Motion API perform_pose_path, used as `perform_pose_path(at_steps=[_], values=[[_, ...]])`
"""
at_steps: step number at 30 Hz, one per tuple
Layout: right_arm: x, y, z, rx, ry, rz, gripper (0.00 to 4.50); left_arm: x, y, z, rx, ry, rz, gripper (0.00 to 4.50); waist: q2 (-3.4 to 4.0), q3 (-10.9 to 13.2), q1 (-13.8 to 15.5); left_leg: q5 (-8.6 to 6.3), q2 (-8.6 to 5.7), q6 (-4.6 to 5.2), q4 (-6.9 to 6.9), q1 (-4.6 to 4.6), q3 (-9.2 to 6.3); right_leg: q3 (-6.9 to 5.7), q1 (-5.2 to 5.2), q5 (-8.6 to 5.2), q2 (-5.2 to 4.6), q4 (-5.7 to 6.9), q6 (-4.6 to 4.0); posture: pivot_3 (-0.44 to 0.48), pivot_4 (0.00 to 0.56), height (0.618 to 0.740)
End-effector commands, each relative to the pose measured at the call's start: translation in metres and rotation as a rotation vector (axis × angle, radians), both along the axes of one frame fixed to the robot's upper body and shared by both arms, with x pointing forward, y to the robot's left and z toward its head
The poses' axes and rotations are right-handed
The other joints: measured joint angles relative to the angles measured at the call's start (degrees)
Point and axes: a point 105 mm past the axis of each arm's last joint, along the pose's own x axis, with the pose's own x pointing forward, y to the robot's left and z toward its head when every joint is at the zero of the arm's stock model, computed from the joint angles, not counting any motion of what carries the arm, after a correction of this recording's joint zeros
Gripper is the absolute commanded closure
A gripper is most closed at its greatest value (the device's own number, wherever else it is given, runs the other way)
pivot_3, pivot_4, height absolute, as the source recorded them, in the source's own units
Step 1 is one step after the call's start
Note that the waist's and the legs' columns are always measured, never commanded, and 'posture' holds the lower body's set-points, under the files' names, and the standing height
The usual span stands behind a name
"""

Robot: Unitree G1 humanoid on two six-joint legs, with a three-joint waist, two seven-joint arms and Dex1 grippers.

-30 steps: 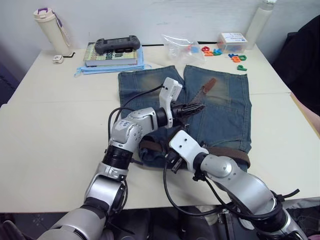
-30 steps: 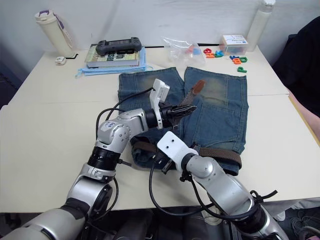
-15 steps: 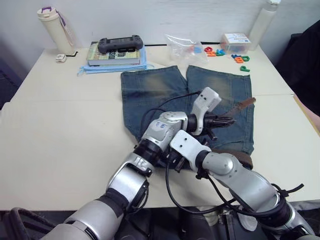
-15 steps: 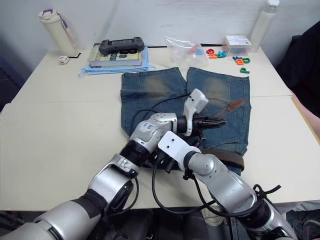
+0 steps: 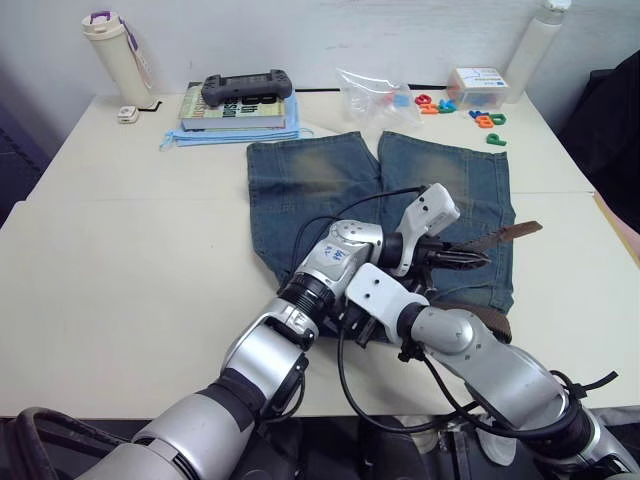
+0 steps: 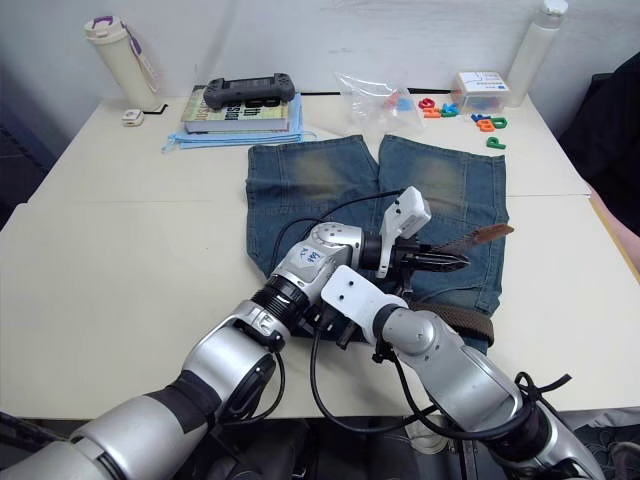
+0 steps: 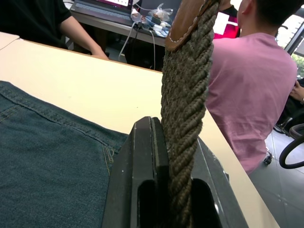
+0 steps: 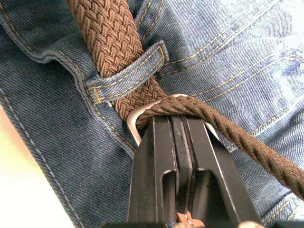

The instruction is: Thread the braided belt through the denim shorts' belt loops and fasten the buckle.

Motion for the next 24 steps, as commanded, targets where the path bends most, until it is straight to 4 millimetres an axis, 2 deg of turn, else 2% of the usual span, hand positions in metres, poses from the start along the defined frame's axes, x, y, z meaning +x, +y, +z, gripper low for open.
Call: perform_pose_path(at_steps=[1, 8, 12, 18, 20, 24], values=[[-0.025, 0.006, -0.039, -0.042, 0.198, 0.085, 4.42, -0.034, -0.036, 0.017, -0.075, -0.023, -0.121, 4.5, 0.0, 0.0, 0.06, 0.0, 0.0, 0.0, -0.02, 0.0, 0.0, 0.0, 0.0, 0.0, 0.0, -0.02, 0.0, 0.0, 0.15, 0.659], [-0.026, 0.001, -0.042, -0.046, 0.202, 0.078, 4.42, -0.02, -0.029, 0.009, -0.057, -0.031, -0.051, 4.5, -0.01, -0.01, 0.47, -0.03, 0.0, 0.06, -0.12, 0.0, -0.01, -0.01, 0.04, 0.0, 0.01, -0.25, 0.0, 0.0, 0.15, 0.659], [-0.027, 0.002, -0.044, -0.044, 0.209, 0.083, 4.42, -0.006, -0.018, 0.014, -0.081, -0.03, 0.008, 4.5, -0.01, -0.01, 0.49, -0.05, 0.0, 0.09, -0.12, 0.0, 0.01, 0.0, 0.04, 0.0, 0.02, -0.3, 0.01, 0.0, 0.15, 0.659], [-0.023, -0.002, -0.044, -0.049, 0.195, 0.061, 4.42, 0.017, 0.024, 0.022, -0.17, -0.005, 0.155, 4.5, 0.0, -0.02, 0.37, -0.05, 0.01, 0.09, -0.14, 0.0, 0.01, 0.0, 0.03, 0.0, 0.03, -0.29, 0.01, 0.0, 0.15, 0.659], [-0.021, -0.005, -0.041, -0.05, 0.18, 0.048, 4.42, 0.018, 0.036, 0.021, -0.173, -0.01, 0.189, 4.5, 0.01, -0.02, 0.34, -0.05, 0.01, 0.09, -0.15, 0.01, 0.0, 0.02, 0.03, 0.0, 0.04, -0.29, 0.01, 0.0, 0.15, 0.659], [-0.011, -0.012, -0.023, -0.003, 0.1, -0.003, 4.42, 0.015, 0.078, 0.012, -0.158, -0.029, 0.29, 4.5, 0.06, -0.06, 0.16, -0.05, 0.01, 0.09, -0.15, 0.04, 0.01, 0.07, 0.02, 0.0, 0.05, -0.28, 0.0, 0.0, 0.15, 0.659]])
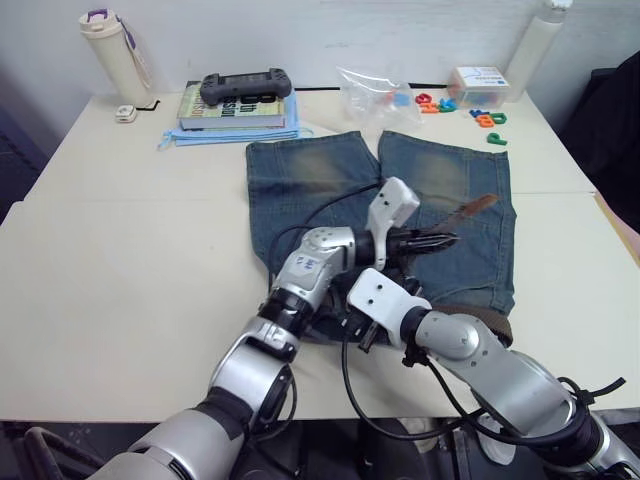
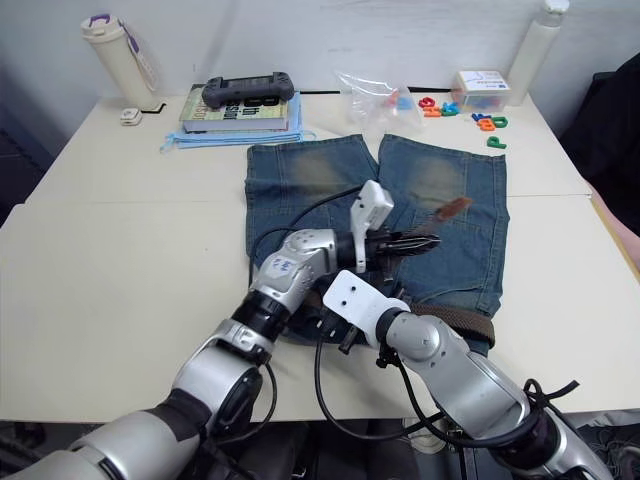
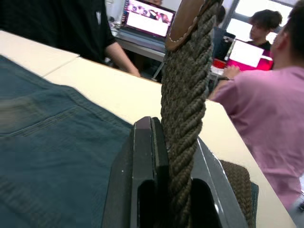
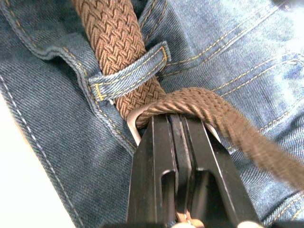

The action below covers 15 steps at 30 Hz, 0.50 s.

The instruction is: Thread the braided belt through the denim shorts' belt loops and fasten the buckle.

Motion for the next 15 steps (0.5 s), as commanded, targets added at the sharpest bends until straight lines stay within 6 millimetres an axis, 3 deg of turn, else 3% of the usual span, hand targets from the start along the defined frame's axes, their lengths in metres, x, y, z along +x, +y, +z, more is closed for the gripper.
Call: perform_pose_path(at_steps=[1, 9, 15], values=[[-0.006, -0.009, -0.017, 0.004, 0.097, -0.028, 4.42, -0.008, 0.027, 0.01, -0.017, -0.036, 0.057, 4.5, 0.0, 0.0, 0.02, 0.0, 0.0, 0.0, 0.0, 0.0, -0.01, 0.0, -0.01, 0.0, 0.02, 0.01, 0.0, 0.0, 0.15, 0.659], [0.001, -0.019, 0.029, 0.187, -0.017, -0.09, 4.42, -0.013, 0.073, 0.0, 0.009, -0.045, 0.22, 4.5, 0.0, 0.0, 0.65, 0.03, -0.04, 0.04, 0.1, -0.02, -0.02, -0.01, 0.06, 0.02, -0.01, -0.01, 0.0, 0.0, 0.15, 0.659], [-0.005, -0.032, 0.041, 0.235, -0.024, -0.119, 4.42, -0.012, 0.095, -0.005, 0.037, -0.051, 0.304, 4.5, 0.01, 0.01, 0.54, 0.02, -0.06, 0.06, 0.09, -0.06, -0.01, 0.0, 0.0, 0.02, -0.02, -0.02, 0.01, 0.0, 0.15, 0.659]])
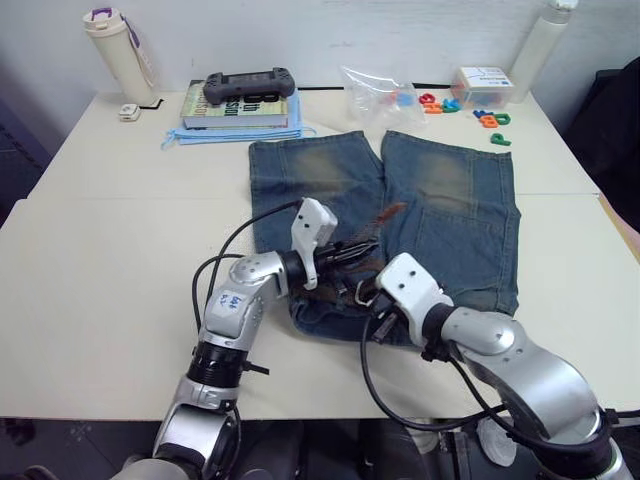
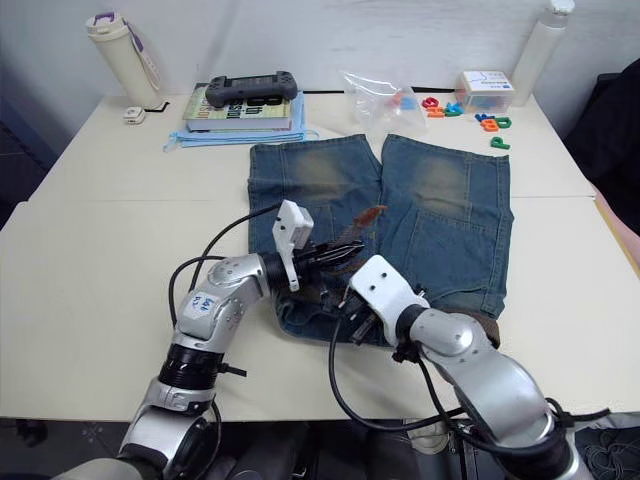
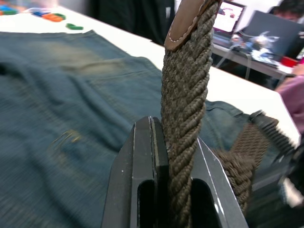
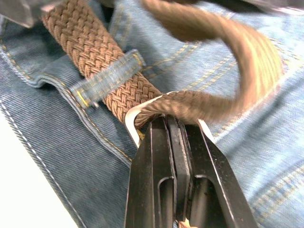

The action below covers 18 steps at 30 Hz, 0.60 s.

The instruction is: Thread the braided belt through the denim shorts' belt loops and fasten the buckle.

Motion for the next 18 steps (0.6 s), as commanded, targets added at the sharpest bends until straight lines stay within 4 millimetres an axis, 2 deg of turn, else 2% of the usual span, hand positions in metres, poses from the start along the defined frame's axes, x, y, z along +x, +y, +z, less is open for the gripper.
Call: perform_pose_path(at_steps=[1, 5, 9, 18], values=[[-0.008, -0.019, 0.03, 0.085, -0.065, -0.046, 4.42, -0.004, 0.029, 0.006, 0.008, -0.048, 0.093, 4.5, 0.0, 0.0, -0.01, 0.0, 0.01, 0.0, -0.01, 0.0, 0.0, -0.01, -0.02, 0.0, 0.01, 0.01, 0.0, 0.0, 0.15, 0.659], [-0.01, -0.026, 0.041, 0.127, -0.08, -0.063, 4.42, -0.008, 0.04, -0.001, 0.038, -0.046, 0.107, 4.5, 0.01, 0.0, -0.18, 0.0, 0.01, -0.01, -0.01, -0.02, 0.04, 0.04, -0.07, 0.0, 0.01, 0.05, -0.01, 0.0, 0.15, 0.659], [-0.011, -0.028, 0.045, 0.12, -0.089, -0.062, 4.42, -0.01, 0.048, 0.0, 0.041, -0.048, 0.109, 4.5, 0.01, 0.0, -0.11, 0.0, 0.02, -0.01, 0.0, -0.03, 0.04, 0.03, -0.07, 0.0, -0.01, 0.06, -0.01, 0.0, 0.15, 0.659], [-0.017, -0.009, 0.04, 0.137, -0.084, -0.01, 4.42, -0.012, 0.073, 0.006, 0.033, -0.055, 0.14, 4.5, 0.02, 0.01, -0.35, 0.0, 0.02, -0.01, -0.02, -0.04, 0.05, 0.05, -0.1, 0.0, 0.0, 0.06, -0.02, 0.0, 0.15, 0.659]])
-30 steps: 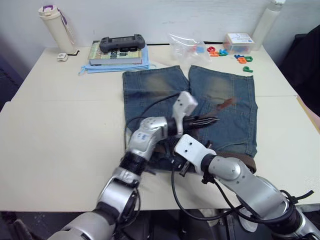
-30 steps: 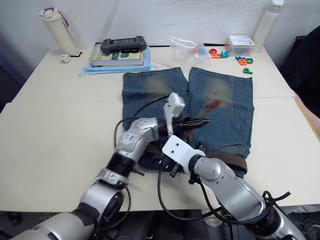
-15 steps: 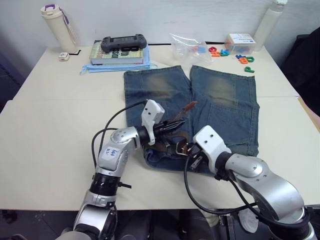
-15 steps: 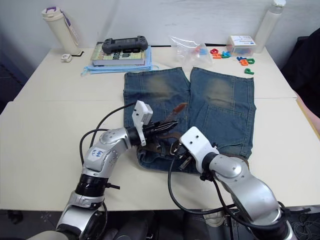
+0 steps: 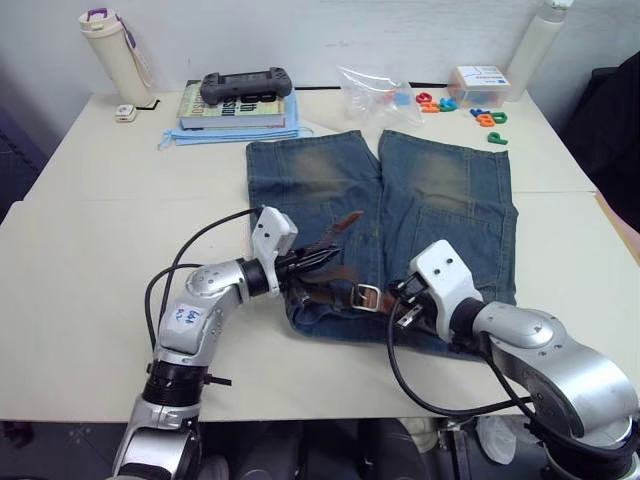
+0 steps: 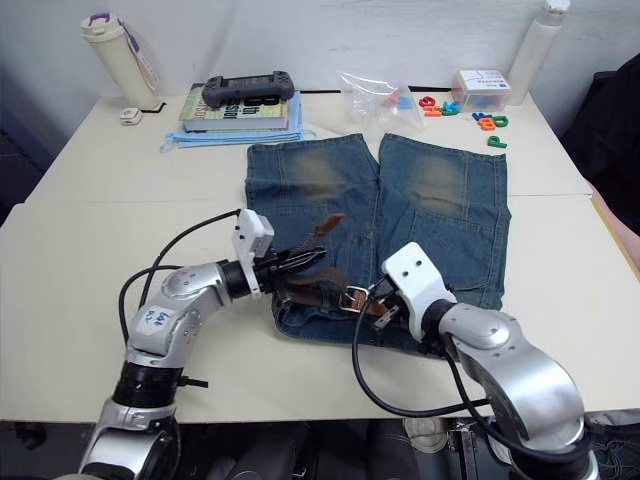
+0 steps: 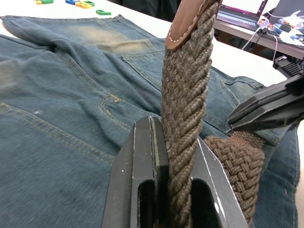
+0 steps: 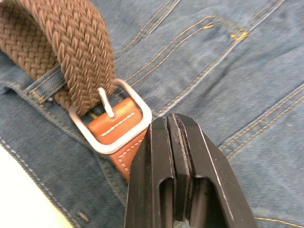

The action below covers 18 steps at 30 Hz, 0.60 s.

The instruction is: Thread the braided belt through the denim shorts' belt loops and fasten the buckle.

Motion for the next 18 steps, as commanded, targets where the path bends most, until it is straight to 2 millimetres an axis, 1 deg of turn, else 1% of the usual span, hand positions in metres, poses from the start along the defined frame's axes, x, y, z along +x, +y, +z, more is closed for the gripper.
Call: perform_pose_path(at_steps=[1, 4, 7, 11, 15, 18], values=[[-0.015, 0.022, 0.024, 0.028, -0.145, 0.086, 4.42, -0.006, 0.008, 0.011, -0.016, -0.038, -0.006, 4.5, 0.0, 0.0, 0.0, 0.0, 0.0, 0.0, 0.0, 0.0, 0.0, 0.0, 0.0, 0.0, 0.0, 0.01, 0.0, 0.0, 0.15, 0.659], [-0.014, 0.031, 0.02, 0.049, -0.139, 0.099, 4.42, -0.006, 0.014, 0.008, -0.001, -0.029, 0.002, 4.5, 0.01, 0.0, -0.06, 0.0, 0.0, 0.0, 0.0, 0.0, 0.0, 0.01, -0.01, 0.0, 0.0, 0.02, 0.0, 0.0, 0.15, 0.659], [-0.011, 0.037, 0.016, 0.053, -0.135, 0.1, 4.42, -0.007, 0.015, 0.009, 0.003, -0.029, 0.003, 4.5, 0.01, 0.0, -0.05, 0.0, 0.0, 0.0, 0.01, -0.01, 0.0, 0.01, -0.02, 0.0, 0.0, 0.02, 0.0, 0.0, 0.15, 0.659], [-0.005, 0.04, 0.012, 0.051, -0.136, 0.09, 4.42, -0.008, 0.015, 0.009, 0.005, -0.029, 0.001, 4.5, 0.01, 0.0, -0.15, 0.0, 0.0, 0.0, 0.01, -0.01, 0.01, 0.01, -0.02, 0.0, 0.0, 0.02, 0.0, 0.0, 0.15, 0.659], [-0.001, 0.039, 0.003, 0.022, -0.12, 0.077, 4.42, -0.009, 0.015, 0.01, 0.005, -0.03, 0.0, 4.5, 0.01, 0.0, -0.36, 0.0, 0.0, 0.0, 0.01, -0.01, 0.01, 0.01, -0.03, 0.0, 0.0, 0.04, -0.01, 0.0, 0.15, 0.659], [0.001, 0.038, 0.001, 0.019, -0.118, 0.067, 4.42, -0.01, 0.014, 0.01, 0.005, -0.029, -0.002, 4.5, 0.01, 0.0, -0.63, 0.0, 0.0, 0.0, 0.01, -0.01, 0.01, 0.01, -0.03, 0.0, 0.0, 0.05, -0.01, 0.0, 0.15, 0.659]])
